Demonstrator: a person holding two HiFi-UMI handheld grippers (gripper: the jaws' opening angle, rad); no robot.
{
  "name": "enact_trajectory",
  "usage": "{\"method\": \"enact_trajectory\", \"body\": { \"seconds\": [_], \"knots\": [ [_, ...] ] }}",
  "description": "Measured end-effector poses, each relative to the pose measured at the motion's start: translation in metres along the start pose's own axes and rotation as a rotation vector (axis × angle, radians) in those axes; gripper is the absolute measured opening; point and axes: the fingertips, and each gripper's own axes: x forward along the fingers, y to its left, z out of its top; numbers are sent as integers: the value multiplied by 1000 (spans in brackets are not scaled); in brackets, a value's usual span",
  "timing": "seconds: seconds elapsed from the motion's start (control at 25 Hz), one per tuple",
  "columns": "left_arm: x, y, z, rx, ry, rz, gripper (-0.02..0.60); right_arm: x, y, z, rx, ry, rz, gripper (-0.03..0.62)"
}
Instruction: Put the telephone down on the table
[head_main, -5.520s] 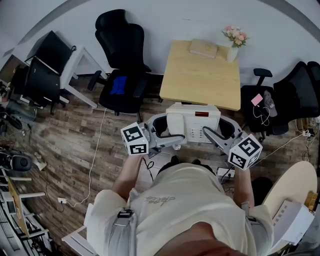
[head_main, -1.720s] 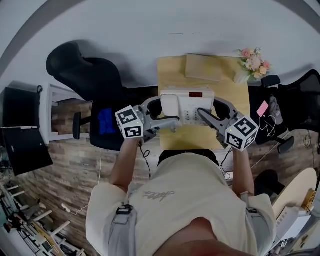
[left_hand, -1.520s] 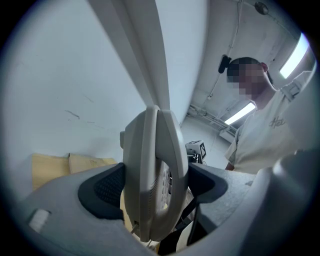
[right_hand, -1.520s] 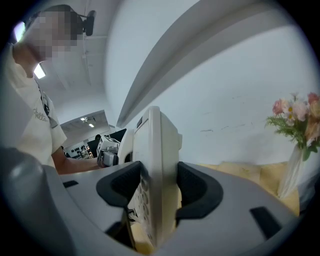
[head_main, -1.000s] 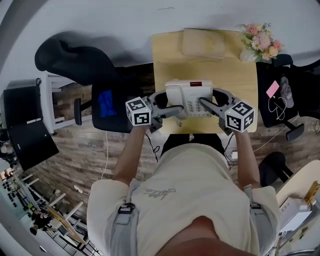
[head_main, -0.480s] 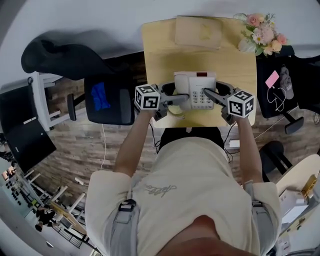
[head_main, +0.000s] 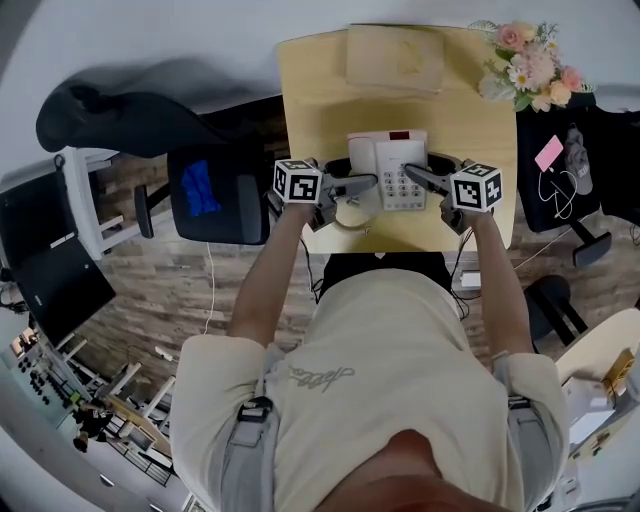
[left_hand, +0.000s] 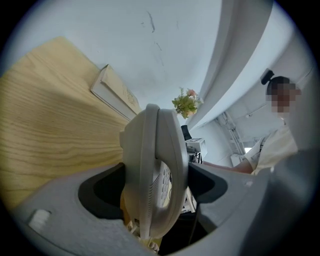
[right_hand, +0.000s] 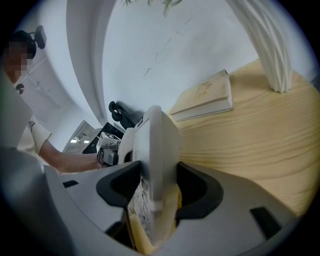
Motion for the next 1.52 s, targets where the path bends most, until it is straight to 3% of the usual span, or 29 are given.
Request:
{"method": "enact_trajectory", "body": {
  "seconds": [0.44,0.72,1.04,1.52],
  "knots": [
    [17,25,5,-73,32,27,377,8,-30,-2,91,47,15,219],
    [24,22,9,-70,67,14,377,1,-33,2,90,81,-1,219],
    [36,33,3,-100,39,38,382,2,-47,-5,119,160,-16,221],
    [40,45,7,-203,39,28,380,10,-64,-4,181,116,-15,221]
  ]
}}
